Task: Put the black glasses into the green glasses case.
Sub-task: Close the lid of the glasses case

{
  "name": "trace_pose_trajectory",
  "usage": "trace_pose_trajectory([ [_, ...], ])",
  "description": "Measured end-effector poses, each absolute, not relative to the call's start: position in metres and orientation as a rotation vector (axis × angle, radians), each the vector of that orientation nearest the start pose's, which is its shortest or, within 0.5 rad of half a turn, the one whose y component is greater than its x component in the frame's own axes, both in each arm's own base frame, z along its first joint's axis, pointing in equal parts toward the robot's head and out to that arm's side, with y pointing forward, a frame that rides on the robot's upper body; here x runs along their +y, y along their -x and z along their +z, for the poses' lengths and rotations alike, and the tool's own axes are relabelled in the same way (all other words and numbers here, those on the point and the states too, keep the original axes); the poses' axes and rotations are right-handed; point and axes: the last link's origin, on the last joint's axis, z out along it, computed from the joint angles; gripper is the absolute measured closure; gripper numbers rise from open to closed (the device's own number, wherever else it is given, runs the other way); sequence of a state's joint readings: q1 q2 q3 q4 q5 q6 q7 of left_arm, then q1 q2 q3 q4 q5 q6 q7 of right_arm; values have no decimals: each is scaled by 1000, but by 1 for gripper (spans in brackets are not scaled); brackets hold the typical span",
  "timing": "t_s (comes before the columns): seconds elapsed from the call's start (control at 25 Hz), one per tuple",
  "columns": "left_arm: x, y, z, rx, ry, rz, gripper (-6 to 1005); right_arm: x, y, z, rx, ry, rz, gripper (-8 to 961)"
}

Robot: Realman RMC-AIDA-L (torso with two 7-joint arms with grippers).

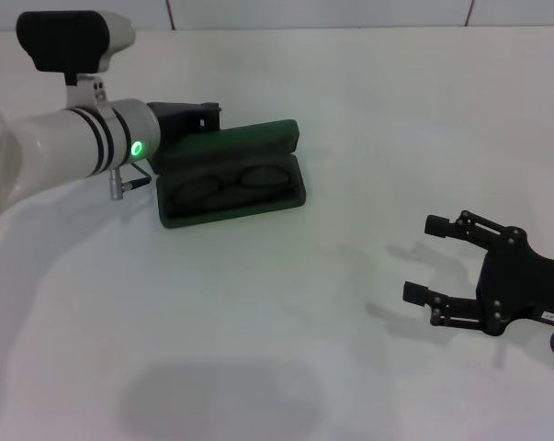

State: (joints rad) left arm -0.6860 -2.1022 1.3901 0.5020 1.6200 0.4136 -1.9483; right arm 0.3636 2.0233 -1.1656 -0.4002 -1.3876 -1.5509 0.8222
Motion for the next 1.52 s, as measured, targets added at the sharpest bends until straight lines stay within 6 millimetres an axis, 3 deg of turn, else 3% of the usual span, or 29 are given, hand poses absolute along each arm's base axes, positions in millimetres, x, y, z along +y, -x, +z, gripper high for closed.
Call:
trace_pose_trajectory([
  [0.44, 420, 252, -67, -1115, 2081, -425, 940, 272, -281, -31, 248, 2629, 938, 79],
  [0.84, 418, 242, -55, -1249, 2164, -537, 938, 271, -282, -31, 256, 2624, 937, 79],
  [1.12, 413, 247, -47, -1276, 2172, -507, 937, 271, -283, -32, 257, 2628, 927, 79],
  [1.52, 405, 249, -56, -1264, 2193, -479, 936, 273, -282, -32, 253, 2630, 927, 79],
])
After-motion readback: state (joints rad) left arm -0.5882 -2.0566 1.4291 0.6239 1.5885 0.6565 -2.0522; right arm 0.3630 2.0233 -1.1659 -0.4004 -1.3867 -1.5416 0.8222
